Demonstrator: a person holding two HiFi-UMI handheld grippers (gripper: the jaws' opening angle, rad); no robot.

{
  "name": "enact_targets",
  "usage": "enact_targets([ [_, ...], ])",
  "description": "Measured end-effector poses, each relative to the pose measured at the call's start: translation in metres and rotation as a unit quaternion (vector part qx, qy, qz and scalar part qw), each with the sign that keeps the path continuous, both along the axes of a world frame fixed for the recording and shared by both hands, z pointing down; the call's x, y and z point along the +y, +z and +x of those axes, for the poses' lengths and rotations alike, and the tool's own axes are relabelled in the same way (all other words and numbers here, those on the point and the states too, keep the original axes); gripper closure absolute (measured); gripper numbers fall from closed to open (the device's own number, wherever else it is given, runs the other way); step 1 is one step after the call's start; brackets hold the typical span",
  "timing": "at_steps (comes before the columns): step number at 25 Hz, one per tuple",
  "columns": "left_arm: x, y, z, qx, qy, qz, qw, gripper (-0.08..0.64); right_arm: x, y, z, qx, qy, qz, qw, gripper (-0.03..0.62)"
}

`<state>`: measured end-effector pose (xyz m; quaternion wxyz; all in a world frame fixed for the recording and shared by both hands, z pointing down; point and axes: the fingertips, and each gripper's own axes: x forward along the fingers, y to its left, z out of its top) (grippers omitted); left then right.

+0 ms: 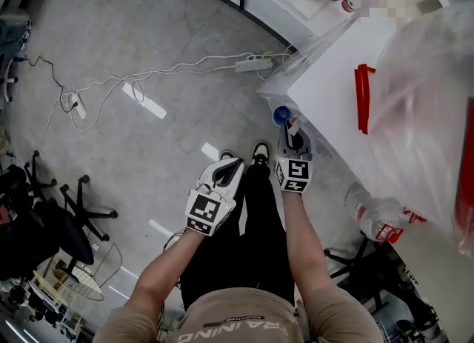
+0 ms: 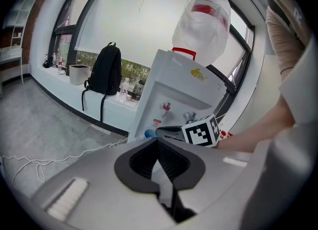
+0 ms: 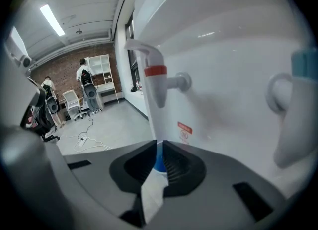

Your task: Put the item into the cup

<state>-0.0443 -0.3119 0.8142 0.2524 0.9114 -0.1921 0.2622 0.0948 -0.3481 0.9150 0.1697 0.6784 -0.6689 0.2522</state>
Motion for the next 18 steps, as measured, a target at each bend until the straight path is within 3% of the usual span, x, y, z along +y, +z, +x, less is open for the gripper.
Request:
enact_targets([
  [10, 0.009, -0.011, -0.003, 0.011, 0.0, 0.011, 0.9999, 0.552, 0.03, -0.013, -0.018, -0.008, 0.018, -0.022, 1.0, 0.58],
  [18, 0.01, -0.039, -0.013, 0.012, -0.039, 0.014, 0.9991, 0.552, 0.039, -0.052, -0.039, -0.017, -0.03, -0.016, 0.999, 0.581],
])
